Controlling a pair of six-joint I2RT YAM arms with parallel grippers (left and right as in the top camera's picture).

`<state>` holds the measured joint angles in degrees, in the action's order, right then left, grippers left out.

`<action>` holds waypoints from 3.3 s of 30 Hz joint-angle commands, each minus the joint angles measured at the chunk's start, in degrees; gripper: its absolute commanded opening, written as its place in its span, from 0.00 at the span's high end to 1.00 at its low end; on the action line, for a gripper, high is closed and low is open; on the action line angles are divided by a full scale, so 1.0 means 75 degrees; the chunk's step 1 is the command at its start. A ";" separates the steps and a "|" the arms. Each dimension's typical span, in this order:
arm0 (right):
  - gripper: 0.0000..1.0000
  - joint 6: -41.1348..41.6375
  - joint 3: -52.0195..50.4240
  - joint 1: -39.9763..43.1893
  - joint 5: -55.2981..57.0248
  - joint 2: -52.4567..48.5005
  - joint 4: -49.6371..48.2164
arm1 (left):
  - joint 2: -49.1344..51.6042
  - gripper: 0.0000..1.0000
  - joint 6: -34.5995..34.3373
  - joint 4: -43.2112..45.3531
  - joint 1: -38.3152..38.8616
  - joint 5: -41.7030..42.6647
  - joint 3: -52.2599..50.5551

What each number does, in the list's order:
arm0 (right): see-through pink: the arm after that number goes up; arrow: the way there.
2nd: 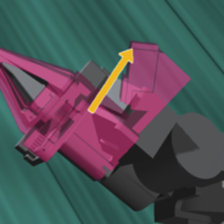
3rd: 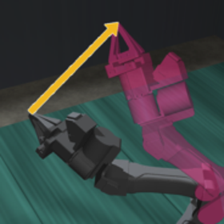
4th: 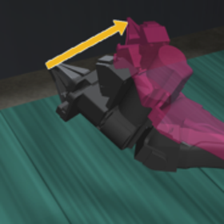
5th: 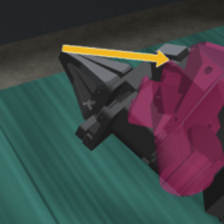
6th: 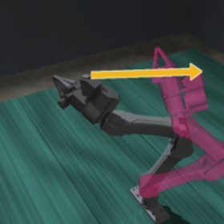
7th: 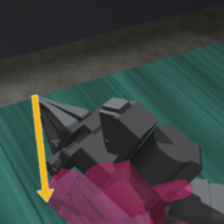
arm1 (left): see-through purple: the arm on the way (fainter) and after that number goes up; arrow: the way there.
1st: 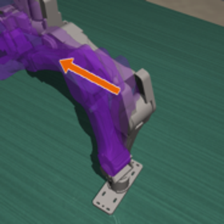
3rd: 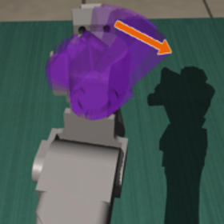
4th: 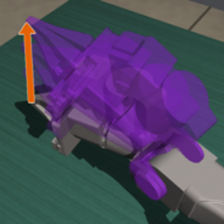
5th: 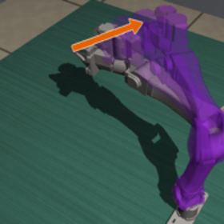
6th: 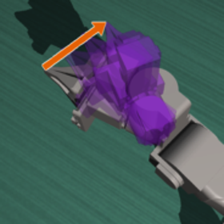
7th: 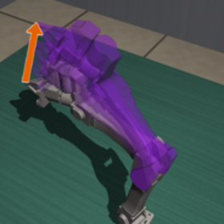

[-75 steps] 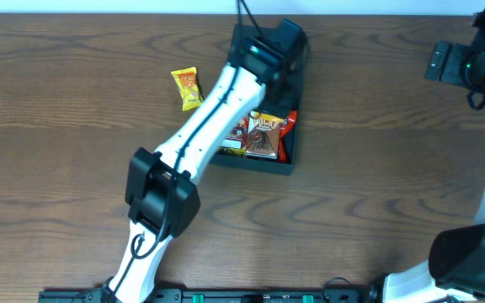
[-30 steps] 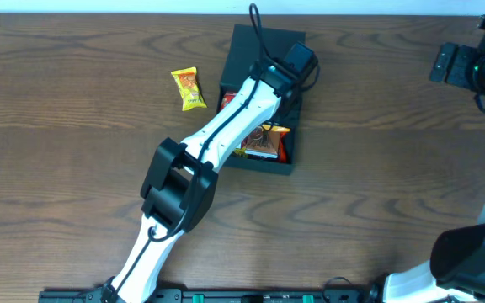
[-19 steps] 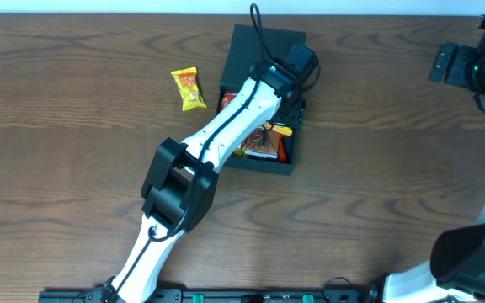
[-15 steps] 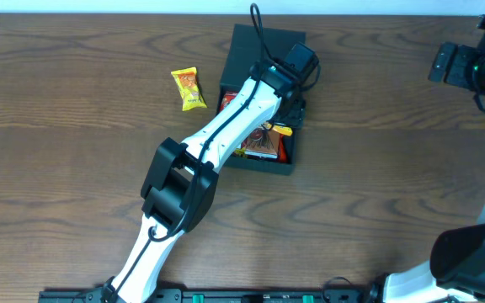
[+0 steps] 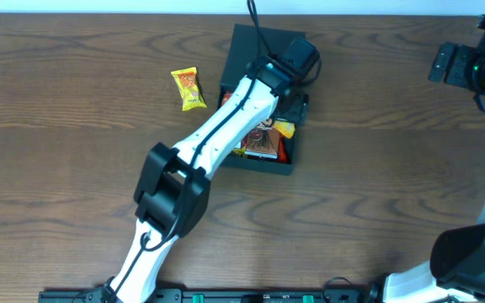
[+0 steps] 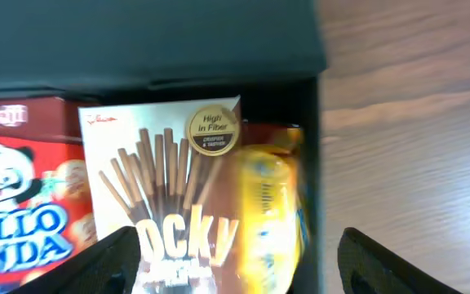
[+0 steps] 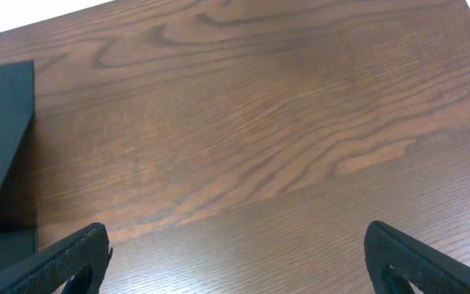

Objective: Pack container
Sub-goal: 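Release the packet and push it down beside the Pocky box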

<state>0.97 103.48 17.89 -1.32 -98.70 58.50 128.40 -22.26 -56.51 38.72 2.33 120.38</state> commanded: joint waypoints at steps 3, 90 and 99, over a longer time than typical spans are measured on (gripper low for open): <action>0.01 -0.0085 0.0189 0.0067 -0.0032 0.0204 0.0009 | -0.0405 0.22 0.0085 -0.0032 0.0003 -0.0076 -0.0029; 0.01 -0.0085 0.0189 0.0061 -0.0087 0.0204 0.0070 | -0.0898 0.94 0.1087 -0.1113 0.0090 0.0836 0.0015; 0.01 -0.0085 0.0189 0.0061 -0.0087 0.0204 0.0070 | -0.0892 0.94 0.1224 -0.0580 0.0379 0.0874 -0.1212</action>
<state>0.97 103.50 17.89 -1.72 -98.63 58.92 121.49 -14.11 -61.56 41.60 8.84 114.19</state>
